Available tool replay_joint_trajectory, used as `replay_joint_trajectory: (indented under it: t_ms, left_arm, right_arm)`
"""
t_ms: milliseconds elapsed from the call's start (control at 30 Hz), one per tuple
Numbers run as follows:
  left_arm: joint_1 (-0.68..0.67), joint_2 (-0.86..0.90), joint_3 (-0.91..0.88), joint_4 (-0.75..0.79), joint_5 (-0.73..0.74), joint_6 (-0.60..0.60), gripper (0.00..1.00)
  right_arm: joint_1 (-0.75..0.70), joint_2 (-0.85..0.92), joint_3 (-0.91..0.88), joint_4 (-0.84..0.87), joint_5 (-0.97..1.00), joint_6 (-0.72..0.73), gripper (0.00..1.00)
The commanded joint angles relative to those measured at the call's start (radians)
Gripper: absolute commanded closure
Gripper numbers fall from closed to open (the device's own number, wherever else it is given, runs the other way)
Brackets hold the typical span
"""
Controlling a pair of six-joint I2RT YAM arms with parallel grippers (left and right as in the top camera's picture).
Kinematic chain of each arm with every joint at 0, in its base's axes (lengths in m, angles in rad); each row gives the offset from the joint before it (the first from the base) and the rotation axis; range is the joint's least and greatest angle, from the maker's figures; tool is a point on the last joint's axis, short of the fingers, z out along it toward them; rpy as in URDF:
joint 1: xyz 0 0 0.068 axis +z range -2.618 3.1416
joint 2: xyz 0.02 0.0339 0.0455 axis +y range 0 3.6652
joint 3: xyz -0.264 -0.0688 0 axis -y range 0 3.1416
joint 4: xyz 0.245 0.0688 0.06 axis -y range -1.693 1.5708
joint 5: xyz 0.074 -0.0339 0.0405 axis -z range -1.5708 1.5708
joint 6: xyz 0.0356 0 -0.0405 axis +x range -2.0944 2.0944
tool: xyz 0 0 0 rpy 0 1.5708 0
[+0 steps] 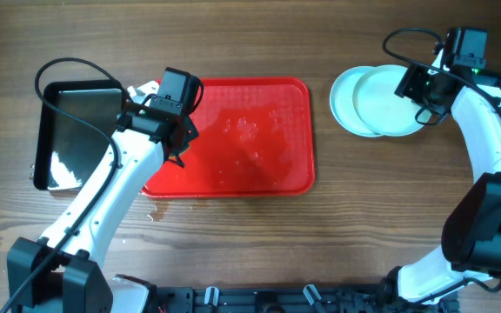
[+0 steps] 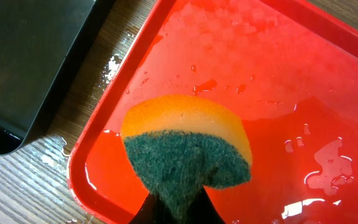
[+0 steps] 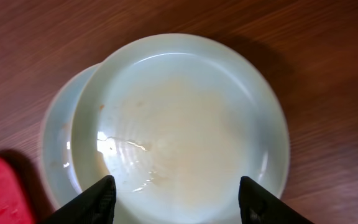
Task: Clean dirty plates on tray and stack at the side
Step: 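Lift the plate with the right gripper and stack it on the clean plates, then drop the sponge into the black tray with the left gripper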
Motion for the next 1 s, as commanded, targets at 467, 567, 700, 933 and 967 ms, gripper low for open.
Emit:
replay_joint_trajectory:
  t_ms: [467,567,700,933,967]
  left_arm:
    - [-0.001,0.007,-0.006,-0.009,0.019,0.001,0.96]
    - [-0.001,0.007,-0.006,-0.006,0.019,0.001,0.96]
    - [-0.001,0.007,-0.006,0.003,0.019,0.001,0.96]
    - [0.01,0.006,-0.005,0.026,0.019,0.001,0.96]
    - [0.021,0.005,-0.005,0.026,0.018,0.001,0.96]
  right_arm:
    - [-0.063,0.031,-0.008,0.016,0.352,0.084,0.96]
    - [-0.084,0.085,-0.008,0.047,0.258,0.043,0.96]
    - [-0.08,0.164,-0.008,0.095,0.048,-0.022,0.96]
    - [-0.077,0.127,-0.006,0.151,-0.311,-0.027,0.96]
    - [-0.074,0.101,-0.006,0.151,-0.322,-0.026,0.95]
